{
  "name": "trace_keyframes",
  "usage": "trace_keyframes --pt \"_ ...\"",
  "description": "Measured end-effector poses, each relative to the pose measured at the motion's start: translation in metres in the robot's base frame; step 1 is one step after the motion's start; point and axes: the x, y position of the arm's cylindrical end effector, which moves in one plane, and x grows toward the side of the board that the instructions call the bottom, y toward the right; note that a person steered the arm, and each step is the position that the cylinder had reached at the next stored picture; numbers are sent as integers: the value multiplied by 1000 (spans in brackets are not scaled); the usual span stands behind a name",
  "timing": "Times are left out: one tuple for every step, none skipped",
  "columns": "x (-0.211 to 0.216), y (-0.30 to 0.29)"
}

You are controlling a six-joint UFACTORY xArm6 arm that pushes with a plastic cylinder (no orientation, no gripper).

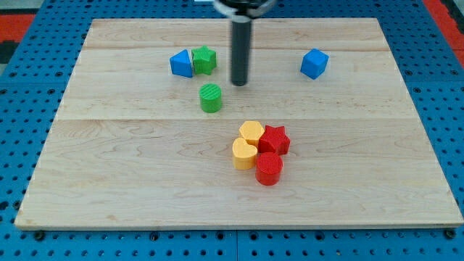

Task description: Push both the blue blocks towards the top right side of the board

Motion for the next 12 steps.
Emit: trace_keyframes --pt "1 -72" --pt "-39 -114" --pt "-54 -71" --pt "-21 13" --pt "-9 13" --pt "-16 -28" --pt "-4 -40" --pt "33 -50" --pt "42 -71" --pt "53 21" --pt "21 54" --pt "-7 84"
